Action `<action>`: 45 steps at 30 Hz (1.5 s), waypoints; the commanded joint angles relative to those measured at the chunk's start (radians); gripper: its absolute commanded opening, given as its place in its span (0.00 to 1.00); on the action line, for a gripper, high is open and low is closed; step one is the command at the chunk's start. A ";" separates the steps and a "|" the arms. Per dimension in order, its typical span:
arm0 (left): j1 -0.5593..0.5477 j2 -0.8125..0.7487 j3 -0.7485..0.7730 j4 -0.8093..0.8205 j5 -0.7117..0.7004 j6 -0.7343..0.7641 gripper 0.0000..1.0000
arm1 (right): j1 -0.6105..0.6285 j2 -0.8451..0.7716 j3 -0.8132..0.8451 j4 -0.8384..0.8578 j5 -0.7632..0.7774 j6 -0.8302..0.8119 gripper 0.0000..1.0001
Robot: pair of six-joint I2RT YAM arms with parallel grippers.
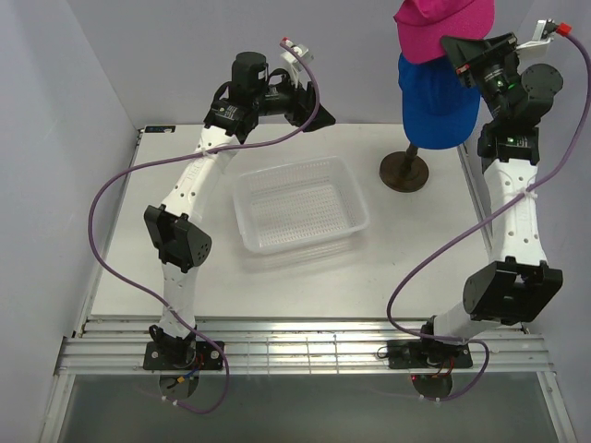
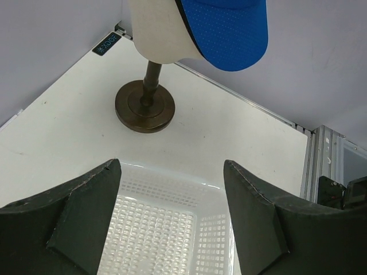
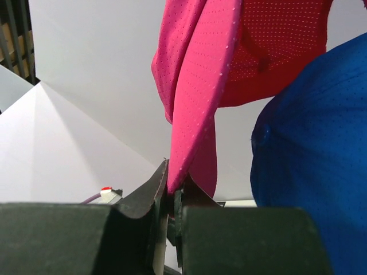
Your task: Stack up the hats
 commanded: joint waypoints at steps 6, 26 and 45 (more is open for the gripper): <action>0.006 -0.076 -0.019 0.013 0.024 -0.015 0.83 | -0.046 -0.128 -0.178 0.117 -0.034 0.045 0.08; 0.006 -0.079 -0.034 0.014 0.037 -0.024 0.83 | -0.098 -0.280 -0.435 0.174 -0.059 0.089 0.08; 0.006 -0.087 -0.042 0.011 0.044 -0.031 0.83 | -0.167 -0.357 -0.692 0.262 -0.094 0.169 0.08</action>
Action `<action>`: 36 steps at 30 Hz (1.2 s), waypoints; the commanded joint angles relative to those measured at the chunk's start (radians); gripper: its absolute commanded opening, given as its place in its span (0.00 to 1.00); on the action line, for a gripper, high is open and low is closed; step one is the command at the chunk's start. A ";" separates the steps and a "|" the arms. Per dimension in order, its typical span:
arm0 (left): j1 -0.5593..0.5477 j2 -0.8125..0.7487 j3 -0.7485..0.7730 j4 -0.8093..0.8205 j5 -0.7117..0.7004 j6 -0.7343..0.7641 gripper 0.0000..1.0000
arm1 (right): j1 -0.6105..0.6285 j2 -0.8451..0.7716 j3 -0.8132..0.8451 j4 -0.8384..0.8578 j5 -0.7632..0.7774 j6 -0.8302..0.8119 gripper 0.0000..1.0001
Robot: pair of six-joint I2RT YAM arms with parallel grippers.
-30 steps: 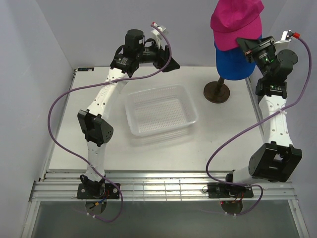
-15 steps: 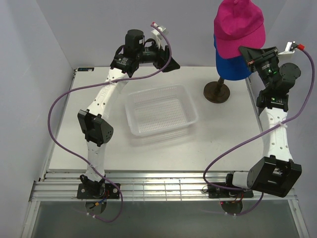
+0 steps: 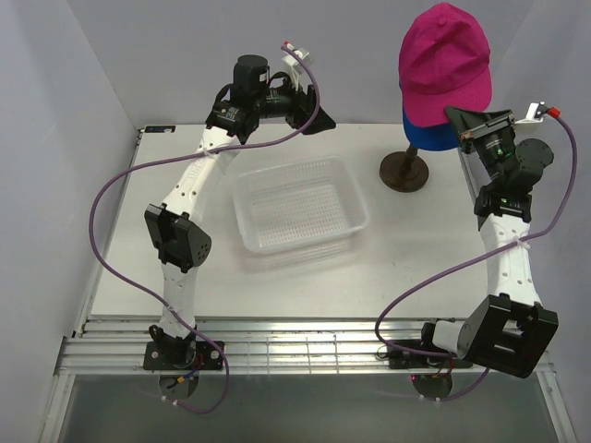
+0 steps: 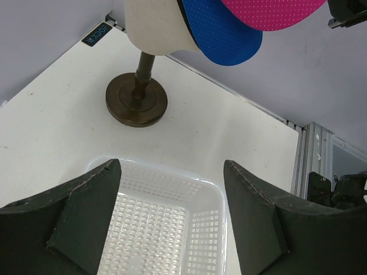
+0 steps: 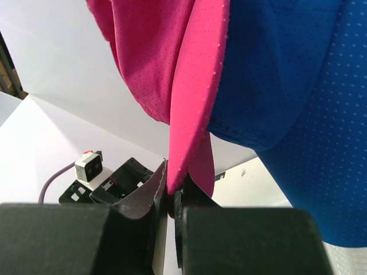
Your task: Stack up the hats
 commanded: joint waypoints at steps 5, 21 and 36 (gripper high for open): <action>0.006 -0.086 -0.011 0.002 0.024 -0.006 0.83 | -0.033 -0.045 -0.063 0.031 -0.010 0.008 0.08; 0.006 -0.086 -0.011 0.005 0.027 -0.014 0.83 | -0.046 -0.065 -0.161 0.019 -0.012 -0.001 0.12; 0.006 -0.086 -0.011 0.007 0.044 -0.028 0.83 | -0.073 -0.148 -0.170 -0.194 0.050 -0.076 0.60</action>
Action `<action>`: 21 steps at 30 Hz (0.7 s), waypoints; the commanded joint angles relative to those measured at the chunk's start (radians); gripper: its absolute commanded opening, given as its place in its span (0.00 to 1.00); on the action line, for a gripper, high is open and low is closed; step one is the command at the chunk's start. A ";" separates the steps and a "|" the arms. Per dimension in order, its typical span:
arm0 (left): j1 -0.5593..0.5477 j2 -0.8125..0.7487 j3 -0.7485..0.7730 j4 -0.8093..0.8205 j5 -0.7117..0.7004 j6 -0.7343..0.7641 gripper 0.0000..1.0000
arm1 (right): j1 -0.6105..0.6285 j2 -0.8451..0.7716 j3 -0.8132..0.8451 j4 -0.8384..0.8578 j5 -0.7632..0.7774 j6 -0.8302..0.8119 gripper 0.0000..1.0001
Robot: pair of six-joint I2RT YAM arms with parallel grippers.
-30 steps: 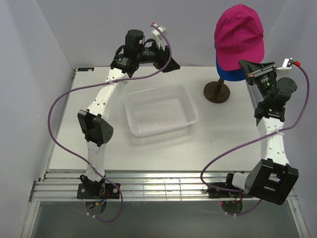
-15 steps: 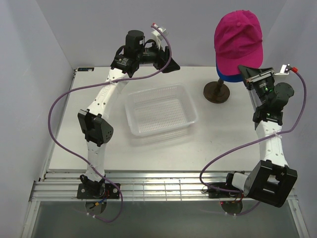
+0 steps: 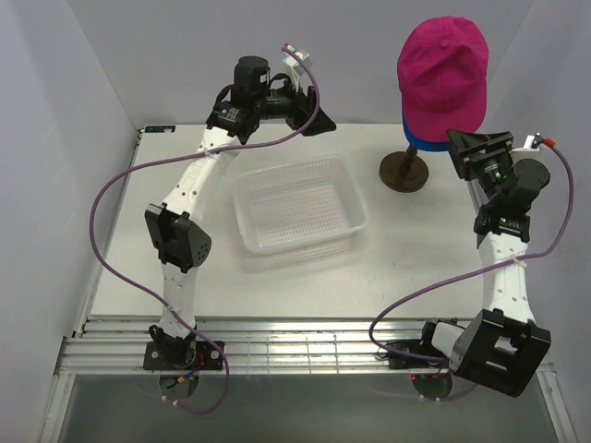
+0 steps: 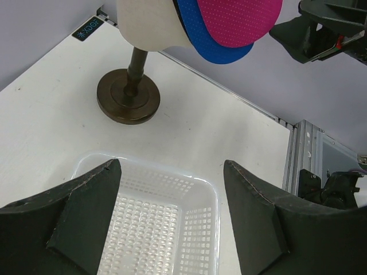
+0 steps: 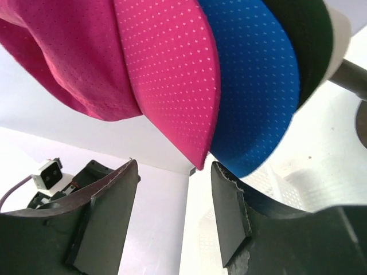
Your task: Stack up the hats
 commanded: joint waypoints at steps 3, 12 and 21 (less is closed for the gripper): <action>0.006 -0.087 0.000 0.008 0.022 -0.006 0.83 | -0.018 -0.067 0.023 -0.156 0.061 -0.096 0.64; 0.005 -0.095 -0.010 0.007 0.033 -0.008 0.83 | -0.064 -0.127 0.066 -0.404 0.170 -0.299 0.61; 0.006 -0.101 -0.028 0.008 0.031 -0.009 0.83 | -0.066 -0.084 0.305 -0.499 0.279 -0.546 0.60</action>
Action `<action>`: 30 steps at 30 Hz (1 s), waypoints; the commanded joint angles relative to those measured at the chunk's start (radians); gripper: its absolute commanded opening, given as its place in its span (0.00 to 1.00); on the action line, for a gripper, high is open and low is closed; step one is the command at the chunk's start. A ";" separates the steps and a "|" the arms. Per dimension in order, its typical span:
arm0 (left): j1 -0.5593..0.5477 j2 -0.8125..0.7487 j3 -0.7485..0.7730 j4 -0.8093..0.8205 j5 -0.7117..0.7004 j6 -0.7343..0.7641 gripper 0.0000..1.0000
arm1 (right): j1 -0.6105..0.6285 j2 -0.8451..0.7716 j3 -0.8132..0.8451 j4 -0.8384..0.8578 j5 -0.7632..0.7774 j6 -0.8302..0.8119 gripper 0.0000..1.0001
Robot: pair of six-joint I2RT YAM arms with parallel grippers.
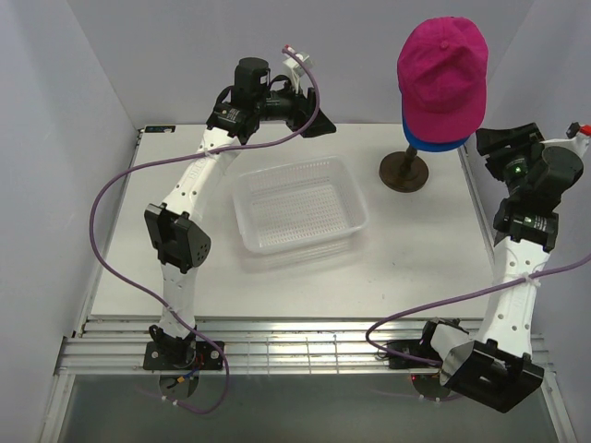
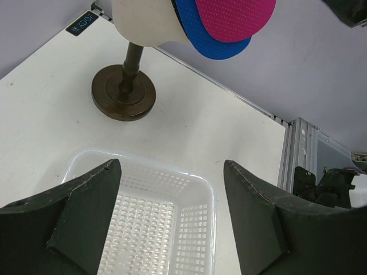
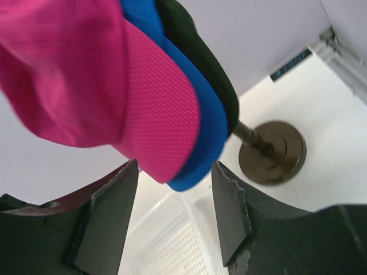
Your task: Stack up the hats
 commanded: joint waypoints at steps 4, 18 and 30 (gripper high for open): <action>0.006 -0.098 -0.020 0.008 0.016 -0.001 0.82 | -0.011 0.069 0.068 0.104 0.003 -0.091 0.55; 0.006 -0.112 -0.059 -0.010 0.026 0.010 0.82 | -0.063 0.069 -0.232 0.738 -0.133 0.115 0.54; 0.006 -0.086 -0.036 -0.059 0.009 0.033 0.82 | -0.197 0.224 -0.384 1.407 -0.411 0.359 0.61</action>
